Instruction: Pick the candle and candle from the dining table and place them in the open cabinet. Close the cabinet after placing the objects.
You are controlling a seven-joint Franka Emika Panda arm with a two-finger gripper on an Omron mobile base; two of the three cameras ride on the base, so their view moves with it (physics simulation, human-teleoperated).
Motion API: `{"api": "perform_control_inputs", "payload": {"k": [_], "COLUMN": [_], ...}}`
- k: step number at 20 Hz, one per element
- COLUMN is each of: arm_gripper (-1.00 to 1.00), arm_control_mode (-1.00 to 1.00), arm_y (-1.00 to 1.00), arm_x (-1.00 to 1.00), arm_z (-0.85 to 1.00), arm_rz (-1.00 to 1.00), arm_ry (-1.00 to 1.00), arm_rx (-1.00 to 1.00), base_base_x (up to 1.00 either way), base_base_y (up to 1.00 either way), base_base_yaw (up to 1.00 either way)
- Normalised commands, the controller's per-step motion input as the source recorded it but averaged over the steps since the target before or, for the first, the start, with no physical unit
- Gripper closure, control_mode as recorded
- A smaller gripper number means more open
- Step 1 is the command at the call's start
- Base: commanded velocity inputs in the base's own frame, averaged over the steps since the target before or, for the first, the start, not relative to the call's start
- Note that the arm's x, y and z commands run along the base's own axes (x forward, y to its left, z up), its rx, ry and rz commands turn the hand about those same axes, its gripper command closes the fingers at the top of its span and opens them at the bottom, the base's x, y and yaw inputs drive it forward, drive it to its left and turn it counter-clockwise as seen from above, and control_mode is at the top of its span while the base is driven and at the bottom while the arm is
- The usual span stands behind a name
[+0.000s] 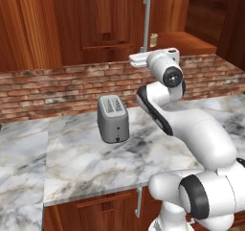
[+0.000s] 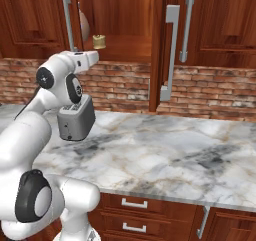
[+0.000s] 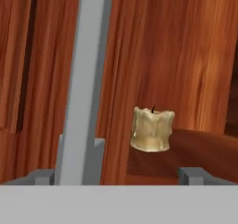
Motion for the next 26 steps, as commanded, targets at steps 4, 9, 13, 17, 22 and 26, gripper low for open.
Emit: {"api": "perform_control_inputs", "payload": {"k": [4, 9, 13, 17, 22, 26], "arm_gripper": [-1.00, -1.00, -1.00, -1.00, -1.00, -1.00], "arm_control_mode": [-1.00, -1.00, -1.00, -1.00, -1.00, -1.00], "arm_y": [-0.02, -0.01, -0.14, -0.25, -0.36, -0.44], "arm_x": [0.50, -0.96, -0.69, -0.88, -1.00, -1.00], "arm_z": [-0.19, 0.00, -0.33, -0.21, -0.15, -0.16], "arm_rz": [0.01, 0.00, 0.00, 0.00, 0.09, 0.22], "arm_ry": [0.21, 0.19, 0.38, 0.48, 0.44, 0.02], "arm_rx": [-0.03, 0.00, -0.02, -0.01, -0.01, 0.00], "base_base_x": [0.00, 0.00, 0.00, 0.00, 0.00, 0.00], "base_base_y": [0.00, 0.00, 0.00, 0.00, 0.00, 0.00], "base_base_yaw": [0.00, 0.00, 0.00, 0.00, 0.00, 0.00]}}
